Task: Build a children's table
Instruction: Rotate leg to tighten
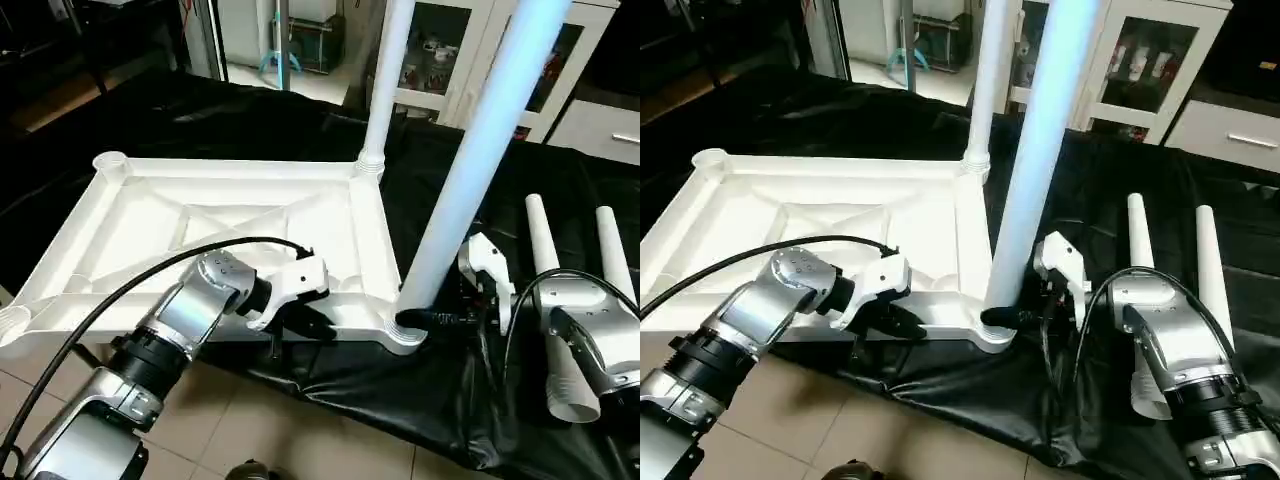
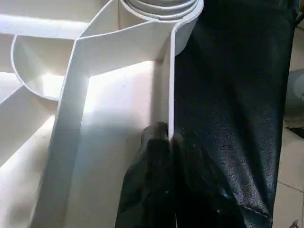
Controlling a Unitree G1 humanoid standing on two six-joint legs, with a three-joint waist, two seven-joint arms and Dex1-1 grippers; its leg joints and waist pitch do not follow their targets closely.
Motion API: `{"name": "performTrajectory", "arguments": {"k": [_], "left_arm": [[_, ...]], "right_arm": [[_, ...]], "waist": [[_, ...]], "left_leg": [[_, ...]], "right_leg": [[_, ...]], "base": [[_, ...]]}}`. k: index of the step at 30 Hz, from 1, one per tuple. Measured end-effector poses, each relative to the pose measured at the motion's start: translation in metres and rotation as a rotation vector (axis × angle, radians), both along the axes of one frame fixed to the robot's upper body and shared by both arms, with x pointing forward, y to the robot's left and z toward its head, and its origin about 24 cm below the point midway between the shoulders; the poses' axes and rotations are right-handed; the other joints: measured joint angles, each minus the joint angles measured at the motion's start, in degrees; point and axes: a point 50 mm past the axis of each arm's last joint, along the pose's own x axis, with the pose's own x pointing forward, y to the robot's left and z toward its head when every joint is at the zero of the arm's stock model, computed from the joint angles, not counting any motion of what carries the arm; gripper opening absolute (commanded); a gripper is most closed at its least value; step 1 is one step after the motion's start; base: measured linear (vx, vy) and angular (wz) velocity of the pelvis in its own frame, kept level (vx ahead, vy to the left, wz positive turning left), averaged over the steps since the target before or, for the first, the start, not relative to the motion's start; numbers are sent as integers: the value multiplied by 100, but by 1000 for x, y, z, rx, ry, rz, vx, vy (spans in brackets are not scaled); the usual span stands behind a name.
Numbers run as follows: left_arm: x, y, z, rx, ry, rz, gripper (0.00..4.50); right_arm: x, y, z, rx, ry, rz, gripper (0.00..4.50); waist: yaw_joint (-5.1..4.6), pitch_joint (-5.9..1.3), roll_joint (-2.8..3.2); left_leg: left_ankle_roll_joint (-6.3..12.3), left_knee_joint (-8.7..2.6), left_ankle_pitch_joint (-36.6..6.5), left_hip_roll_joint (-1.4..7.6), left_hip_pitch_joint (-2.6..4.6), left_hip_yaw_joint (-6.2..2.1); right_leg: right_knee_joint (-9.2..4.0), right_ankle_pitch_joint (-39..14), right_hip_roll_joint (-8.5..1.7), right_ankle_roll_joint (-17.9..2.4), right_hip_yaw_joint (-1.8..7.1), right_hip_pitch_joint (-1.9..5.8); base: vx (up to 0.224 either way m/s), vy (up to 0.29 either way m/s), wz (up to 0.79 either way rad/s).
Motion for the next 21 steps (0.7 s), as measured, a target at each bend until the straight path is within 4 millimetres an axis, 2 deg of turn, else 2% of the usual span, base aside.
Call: {"name": "performTrajectory", "arguments": {"k": [4,7,10,13,18,21], "left_arm": [[3,0,-1,-1,-16,45,0],[10,-3,-3,-15,-38,124,0],[18,-11,-6,-29,-53,219,0],[33,-27,-6,-28,-89,369,0],[46,-58,-8,-27,-131,547,0],[52,-71,-8,-21,-151,614,0]], "right_arm": [[8,4,-6,15,-13,-76,193],[20,7,-9,18,-47,-189,191],[33,10,-16,45,-53,-375,191],[53,23,-21,76,-71,-657,190],[73,44,-25,44,-127,-1027,190],[82,62,-27,15,-162,-1178,189]], "waist": [[-35,-5,-7],[-148,-7,-8],[-224,-13,-17],[-305,-13,-18],[-333,-14,-20],[-319,-22,-4]], "left_leg": [[-2,1,1,1,23,1],[-4,3,2,0,32,0],[-6,1,2,0,40,-4],[-16,2,9,-1,34,-7],[-18,3,10,-3,30,-11],[-18,-6,10,-7,27,-10]], "right_leg": [[7,1,0,-1,2,16],[11,-2,0,3,3,22],[10,-6,1,11,1,26],[10,-3,1,7,-3,18],[2,-1,1,7,-3,14],[2,1,0,5,-2,10]], "base": [[0,0,0],[0,0,0],[0,0,0],[0,0,0],[0,0,0],[0,0,0]]}}
